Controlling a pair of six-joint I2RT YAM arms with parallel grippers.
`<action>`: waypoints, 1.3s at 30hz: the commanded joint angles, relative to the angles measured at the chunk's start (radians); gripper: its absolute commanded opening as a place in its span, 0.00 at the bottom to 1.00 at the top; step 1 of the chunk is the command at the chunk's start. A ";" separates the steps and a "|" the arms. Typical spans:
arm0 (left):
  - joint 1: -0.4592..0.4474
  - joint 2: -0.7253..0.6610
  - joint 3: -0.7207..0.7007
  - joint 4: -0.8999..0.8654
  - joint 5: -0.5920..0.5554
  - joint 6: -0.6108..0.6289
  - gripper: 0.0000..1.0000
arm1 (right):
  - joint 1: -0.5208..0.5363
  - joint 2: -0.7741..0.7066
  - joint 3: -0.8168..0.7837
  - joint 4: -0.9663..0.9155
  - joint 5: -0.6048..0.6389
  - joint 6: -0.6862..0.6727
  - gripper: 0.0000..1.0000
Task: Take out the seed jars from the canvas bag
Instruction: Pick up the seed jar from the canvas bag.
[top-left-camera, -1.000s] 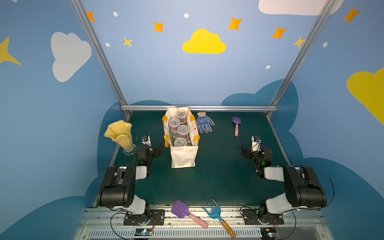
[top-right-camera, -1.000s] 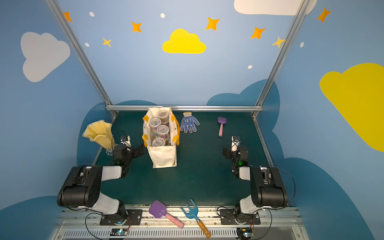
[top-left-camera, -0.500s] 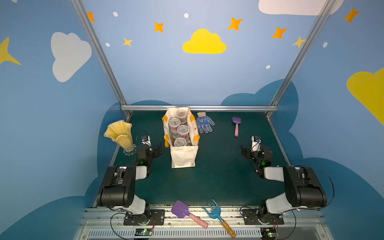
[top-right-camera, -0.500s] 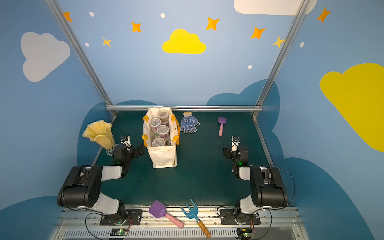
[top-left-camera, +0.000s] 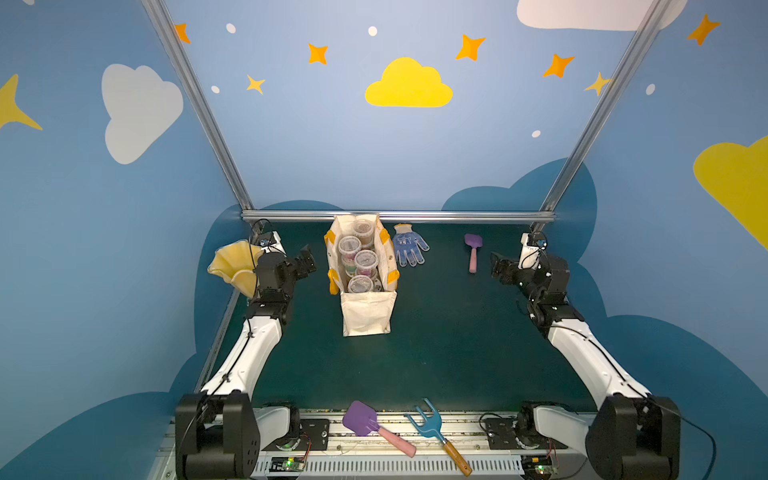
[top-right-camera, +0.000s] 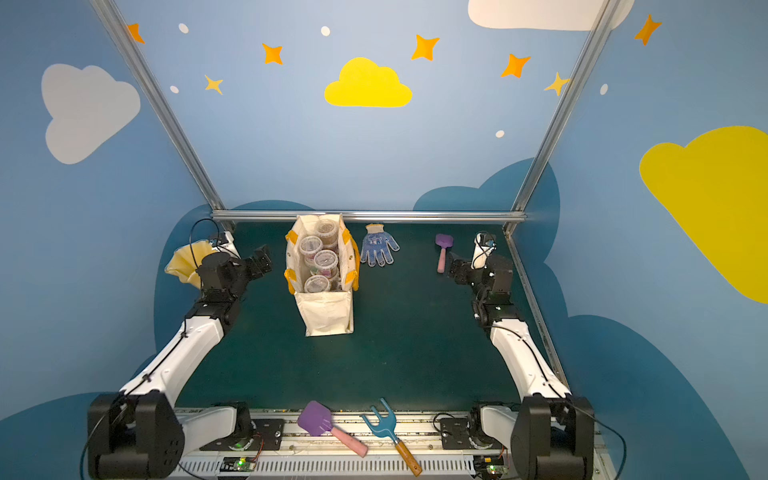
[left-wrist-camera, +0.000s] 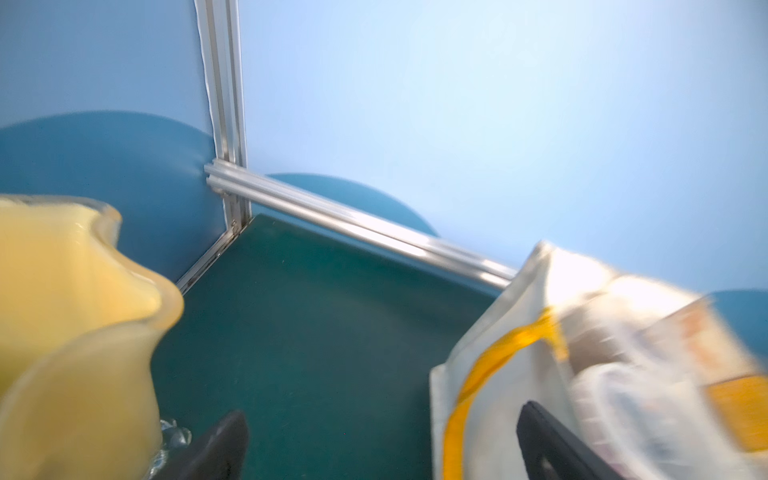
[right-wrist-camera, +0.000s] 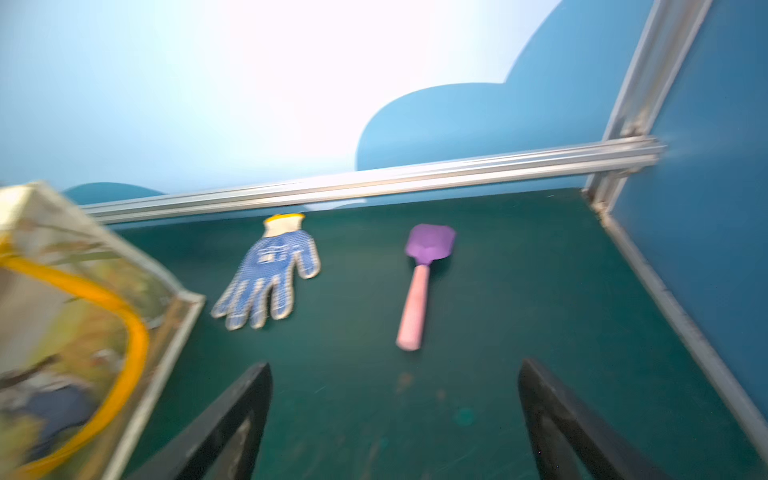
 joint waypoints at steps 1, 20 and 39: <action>-0.005 -0.050 0.056 -0.134 0.044 -0.097 1.00 | 0.053 -0.024 0.070 -0.226 -0.033 0.084 0.90; -0.071 0.143 0.221 -0.407 0.414 -0.290 0.53 | 0.343 0.056 0.374 -0.661 -0.199 0.105 0.88; -0.140 0.112 0.196 -0.478 0.353 -0.269 0.05 | 0.607 0.486 0.872 -0.733 -0.184 0.058 0.88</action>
